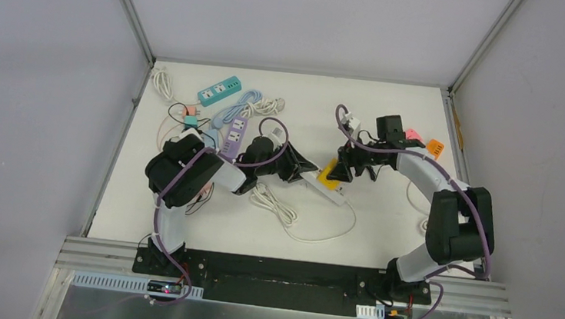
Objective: Pull the plug off the socket
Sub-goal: Remove the plug from the socket.
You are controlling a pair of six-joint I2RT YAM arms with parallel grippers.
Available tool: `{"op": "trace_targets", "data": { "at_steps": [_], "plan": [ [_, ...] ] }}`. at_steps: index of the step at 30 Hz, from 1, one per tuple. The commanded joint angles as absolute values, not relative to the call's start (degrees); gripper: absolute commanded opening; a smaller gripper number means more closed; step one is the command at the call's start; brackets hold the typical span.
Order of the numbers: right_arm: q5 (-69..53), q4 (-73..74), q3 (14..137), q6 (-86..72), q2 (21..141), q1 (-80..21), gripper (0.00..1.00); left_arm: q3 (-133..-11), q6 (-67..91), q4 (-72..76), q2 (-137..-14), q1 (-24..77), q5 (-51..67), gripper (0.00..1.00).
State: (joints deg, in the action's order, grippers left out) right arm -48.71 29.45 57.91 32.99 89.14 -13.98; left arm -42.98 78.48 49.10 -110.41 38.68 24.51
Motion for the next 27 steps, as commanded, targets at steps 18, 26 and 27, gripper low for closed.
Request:
{"op": "trace_targets", "data": {
  "at_steps": [18, 26, 27],
  "plan": [
    [-50.76, 30.98, 57.68, 31.76, 84.41, -14.72, 0.0, -43.76, 72.48, 43.03, -107.76, 38.94, 23.07, 0.0],
    [-55.64, 27.5, 56.66, 26.98, 84.68, -12.35, 0.0, -44.25, 71.28, 41.17, -107.39, 38.94, 22.96, 0.0],
    [-55.5, 27.57, 56.81, 26.98, 84.64, -12.39, 0.0, -44.28, 71.01, 40.87, -107.24, 38.94, 22.88, 0.0]
  ]
}}
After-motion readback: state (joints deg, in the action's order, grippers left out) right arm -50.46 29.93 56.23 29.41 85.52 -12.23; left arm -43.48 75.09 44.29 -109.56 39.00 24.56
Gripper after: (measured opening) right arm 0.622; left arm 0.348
